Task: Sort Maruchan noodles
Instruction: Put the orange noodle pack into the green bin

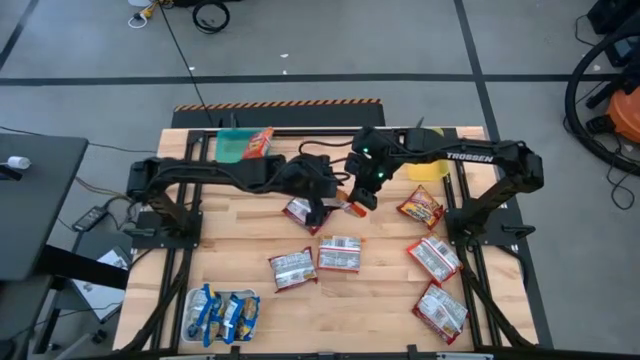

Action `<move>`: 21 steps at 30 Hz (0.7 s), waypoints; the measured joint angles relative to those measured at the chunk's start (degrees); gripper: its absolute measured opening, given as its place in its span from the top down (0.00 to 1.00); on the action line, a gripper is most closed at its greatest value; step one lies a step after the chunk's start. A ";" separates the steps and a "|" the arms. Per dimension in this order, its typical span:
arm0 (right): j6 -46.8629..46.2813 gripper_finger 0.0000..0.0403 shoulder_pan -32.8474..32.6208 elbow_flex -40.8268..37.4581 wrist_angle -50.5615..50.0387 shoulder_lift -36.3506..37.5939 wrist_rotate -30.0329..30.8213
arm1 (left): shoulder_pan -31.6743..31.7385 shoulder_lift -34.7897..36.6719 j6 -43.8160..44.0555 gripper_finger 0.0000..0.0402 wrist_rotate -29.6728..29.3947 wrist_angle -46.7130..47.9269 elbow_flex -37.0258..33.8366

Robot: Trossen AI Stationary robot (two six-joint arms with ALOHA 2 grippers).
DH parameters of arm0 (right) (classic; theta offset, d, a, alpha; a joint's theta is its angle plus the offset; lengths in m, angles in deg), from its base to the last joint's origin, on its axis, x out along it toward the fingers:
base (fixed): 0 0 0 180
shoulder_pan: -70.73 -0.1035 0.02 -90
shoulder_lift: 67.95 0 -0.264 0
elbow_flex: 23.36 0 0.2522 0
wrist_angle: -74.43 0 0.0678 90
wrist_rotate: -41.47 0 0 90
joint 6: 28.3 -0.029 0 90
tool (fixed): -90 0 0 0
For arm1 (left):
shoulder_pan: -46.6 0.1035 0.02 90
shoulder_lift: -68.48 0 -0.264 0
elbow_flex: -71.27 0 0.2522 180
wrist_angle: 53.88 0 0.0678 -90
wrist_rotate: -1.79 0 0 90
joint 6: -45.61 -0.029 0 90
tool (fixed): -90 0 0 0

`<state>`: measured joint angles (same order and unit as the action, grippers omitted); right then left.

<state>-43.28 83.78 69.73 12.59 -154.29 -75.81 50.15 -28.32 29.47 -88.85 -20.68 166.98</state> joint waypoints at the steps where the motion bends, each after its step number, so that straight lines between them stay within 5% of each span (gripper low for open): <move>1: -0.37 0.99 -0.27 0.00 0.16 0.04 -0.06 | 0.19 -0.31 -0.14 0.24 0.76 0.15 0.00; 8: -3.35 0.99 -1.41 0.00 4.92 0.01 -1.42 | 0.02 -2.12 -4.18 0.31 3.93 -0.37 0.10; 14: -5.68 0.98 -1.46 0.00 5.94 0.18 0.20 | -0.51 -2.29 -5.48 0.56 4.40 0.09 0.09; 17: -7.24 0.94 -1.50 -0.02 6.53 0.71 3.55 | -0.71 -2.05 -5.71 0.70 2.49 1.76 0.10; 21: -9.39 0.85 -1.23 0.00 10.22 3.36 6.58 | -1.11 -0.44 -5.57 0.70 -4.40 7.52 0.99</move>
<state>-52.67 82.56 69.73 22.81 -150.93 -69.23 49.03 -28.76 23.90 -93.25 -13.16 167.97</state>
